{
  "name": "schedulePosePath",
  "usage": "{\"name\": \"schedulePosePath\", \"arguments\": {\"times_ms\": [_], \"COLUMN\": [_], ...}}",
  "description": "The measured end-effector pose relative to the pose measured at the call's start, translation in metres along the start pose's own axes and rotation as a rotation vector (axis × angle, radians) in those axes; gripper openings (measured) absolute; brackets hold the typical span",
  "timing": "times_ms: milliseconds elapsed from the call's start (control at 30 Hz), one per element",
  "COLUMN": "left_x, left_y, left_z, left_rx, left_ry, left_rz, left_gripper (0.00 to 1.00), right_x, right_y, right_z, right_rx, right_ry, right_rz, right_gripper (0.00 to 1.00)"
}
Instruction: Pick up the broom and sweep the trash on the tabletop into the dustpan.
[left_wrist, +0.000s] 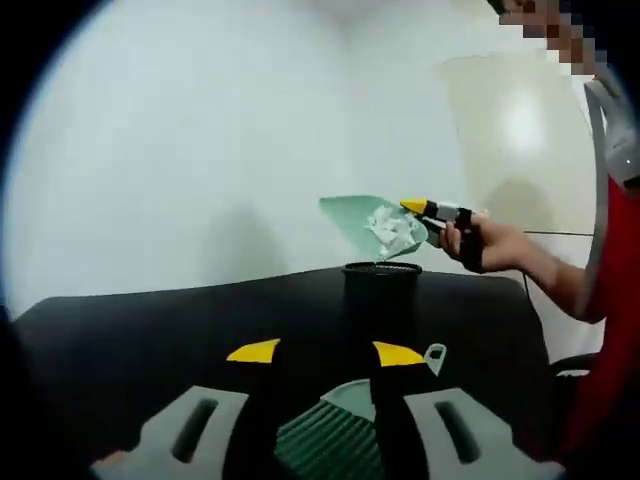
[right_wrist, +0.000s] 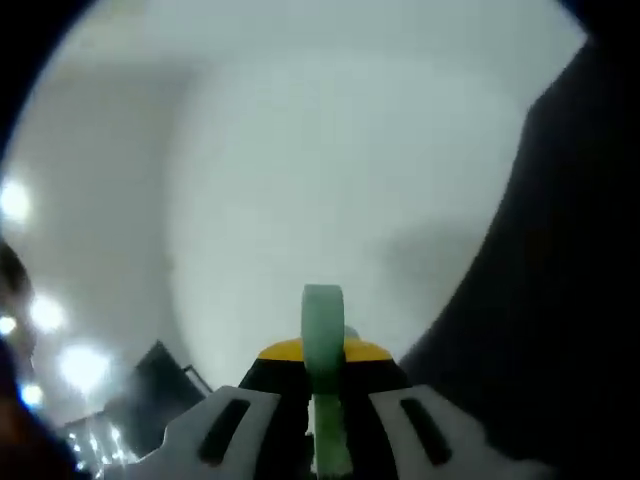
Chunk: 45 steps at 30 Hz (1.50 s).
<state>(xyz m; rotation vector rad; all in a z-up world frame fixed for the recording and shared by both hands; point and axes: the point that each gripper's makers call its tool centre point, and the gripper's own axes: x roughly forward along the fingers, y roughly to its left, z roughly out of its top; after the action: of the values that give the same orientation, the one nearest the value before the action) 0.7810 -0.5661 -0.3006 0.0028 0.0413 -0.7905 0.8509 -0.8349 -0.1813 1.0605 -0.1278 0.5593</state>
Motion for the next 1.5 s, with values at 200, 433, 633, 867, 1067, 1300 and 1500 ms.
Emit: {"name": "schedulePosePath", "arguments": {"times_ms": [200, 433, 633, 867, 1067, 1300, 1500], "left_x": [-0.005, -0.003, -0.004, -0.005, -0.005, -0.005, -0.006], "left_y": [0.009, 0.008, 0.009, 0.010, 0.010, 0.012, 0.012], "left_z": [0.003, -0.002, -0.002, -0.003, -0.005, -0.005, -0.005], "left_rx": [-0.048, -0.030, -0.034, -0.035, -0.038, -0.047, -0.050], "left_ry": [-0.030, -0.006, -0.010, -0.002, 0.004, 0.005, 0.002], "left_rz": [0.019, 0.020, 0.021, 0.027, 0.029, 0.030, 0.030], "left_gripper": [0.28, 0.28, 0.27, 0.27, 0.26, 0.26, 0.26], "right_x": [0.000, -0.001, -0.002, 0.001, 0.002, 0.005, 0.006], "right_y": [0.003, 0.018, 0.029, 0.027, 0.032, 0.040, 0.040], "right_z": [-0.006, -0.009, -0.009, -0.012, -0.019, -0.020, -0.027], "right_rx": [-0.039, -0.135, -0.215, -0.231, -0.258, -0.335, -0.327], "right_ry": [0.014, 0.024, 0.018, 0.033, 0.046, 0.052, 0.065], "right_rz": [-0.015, -0.014, -0.002, 0.005, 0.017, 0.033, 0.036], "right_gripper": [0.12, 0.12, 0.12, 0.12, 0.12, 0.12, 0.12]}}
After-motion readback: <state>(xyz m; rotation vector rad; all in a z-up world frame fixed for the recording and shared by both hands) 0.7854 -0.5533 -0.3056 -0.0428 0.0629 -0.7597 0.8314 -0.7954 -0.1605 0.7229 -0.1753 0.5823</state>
